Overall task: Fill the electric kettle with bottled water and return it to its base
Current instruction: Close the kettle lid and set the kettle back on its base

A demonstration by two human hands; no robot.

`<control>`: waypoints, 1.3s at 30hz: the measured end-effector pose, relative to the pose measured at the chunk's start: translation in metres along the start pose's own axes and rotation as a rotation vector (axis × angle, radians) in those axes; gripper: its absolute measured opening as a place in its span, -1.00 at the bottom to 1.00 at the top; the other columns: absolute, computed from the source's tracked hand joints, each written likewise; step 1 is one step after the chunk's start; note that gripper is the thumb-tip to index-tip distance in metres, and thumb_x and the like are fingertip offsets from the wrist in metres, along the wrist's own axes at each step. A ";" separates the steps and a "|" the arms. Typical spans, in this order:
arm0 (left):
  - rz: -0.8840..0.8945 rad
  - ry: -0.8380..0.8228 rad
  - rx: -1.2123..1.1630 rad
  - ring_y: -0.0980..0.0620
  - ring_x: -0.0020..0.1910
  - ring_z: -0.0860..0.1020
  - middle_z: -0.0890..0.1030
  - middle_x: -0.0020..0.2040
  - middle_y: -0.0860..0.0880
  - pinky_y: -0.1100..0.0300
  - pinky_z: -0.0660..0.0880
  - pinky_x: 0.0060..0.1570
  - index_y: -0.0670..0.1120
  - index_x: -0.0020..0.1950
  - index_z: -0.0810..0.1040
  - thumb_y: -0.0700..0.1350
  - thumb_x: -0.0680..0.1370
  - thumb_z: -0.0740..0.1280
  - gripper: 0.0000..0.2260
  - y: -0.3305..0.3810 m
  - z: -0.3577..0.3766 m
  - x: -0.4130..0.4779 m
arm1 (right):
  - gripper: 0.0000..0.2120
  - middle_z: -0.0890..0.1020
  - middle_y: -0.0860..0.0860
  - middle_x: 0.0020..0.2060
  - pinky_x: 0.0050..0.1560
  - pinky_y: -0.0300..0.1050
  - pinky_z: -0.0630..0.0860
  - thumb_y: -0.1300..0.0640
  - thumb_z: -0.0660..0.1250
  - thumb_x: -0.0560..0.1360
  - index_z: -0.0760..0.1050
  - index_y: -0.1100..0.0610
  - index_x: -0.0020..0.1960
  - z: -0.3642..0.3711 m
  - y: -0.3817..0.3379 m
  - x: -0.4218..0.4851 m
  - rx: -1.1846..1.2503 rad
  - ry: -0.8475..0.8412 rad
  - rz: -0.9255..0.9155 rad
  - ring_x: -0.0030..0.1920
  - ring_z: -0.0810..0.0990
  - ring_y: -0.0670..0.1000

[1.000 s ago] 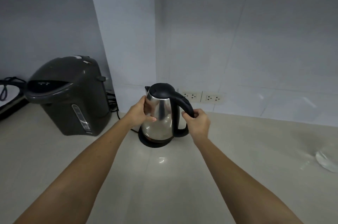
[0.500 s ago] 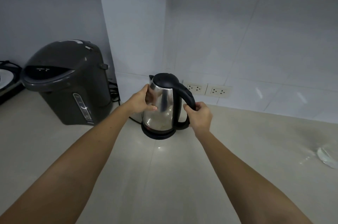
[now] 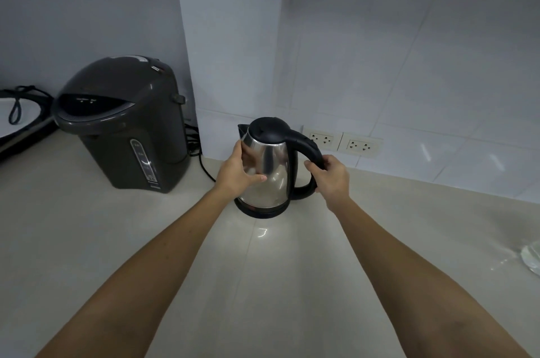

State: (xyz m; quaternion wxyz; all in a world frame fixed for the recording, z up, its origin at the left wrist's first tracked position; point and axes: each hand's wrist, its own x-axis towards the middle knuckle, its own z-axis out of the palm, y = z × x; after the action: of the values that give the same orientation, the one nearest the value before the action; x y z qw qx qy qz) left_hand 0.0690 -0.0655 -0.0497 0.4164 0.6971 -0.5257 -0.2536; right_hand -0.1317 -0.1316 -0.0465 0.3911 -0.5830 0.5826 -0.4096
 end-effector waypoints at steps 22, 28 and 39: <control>-0.086 0.199 0.044 -0.04 0.17 0.56 0.58 0.14 0.04 0.02 0.51 0.15 0.07 0.41 0.14 0.05 0.29 0.58 -0.16 -0.004 0.032 -0.007 | -0.47 0.58 0.16 0.21 0.26 0.07 0.48 0.03 0.31 0.55 0.29 0.11 0.47 -0.013 -0.020 0.025 -0.286 -0.157 -0.009 0.21 0.54 0.19; -0.101 0.191 0.040 -0.08 0.22 0.53 0.56 0.22 -0.01 -0.02 0.50 0.17 0.11 0.47 0.04 0.05 0.32 0.56 -0.10 -0.004 0.034 -0.008 | -0.33 0.50 0.13 0.21 0.12 0.02 0.48 0.13 0.24 0.55 0.01 -0.07 0.56 -0.008 -0.017 -0.004 -0.455 -0.097 -0.281 0.14 0.52 0.16; -0.111 0.173 0.063 -0.11 0.31 0.47 0.48 0.34 -0.05 -0.04 0.46 0.25 0.08 0.52 -0.03 0.06 0.34 0.55 -0.05 -0.005 0.034 -0.007 | -0.24 0.34 0.12 0.34 0.00 0.03 0.51 0.15 0.25 0.52 -0.11 -0.05 0.56 0.001 -0.021 -0.015 -0.578 -0.106 -0.255 0.09 0.53 0.18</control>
State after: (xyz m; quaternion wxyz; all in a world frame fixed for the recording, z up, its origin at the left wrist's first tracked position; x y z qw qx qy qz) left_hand 0.0423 -0.0691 -0.0719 0.4235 0.7573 -0.4558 -0.1986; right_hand -0.1230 -0.1163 -0.0276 0.1848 -0.7588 0.5758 -0.2419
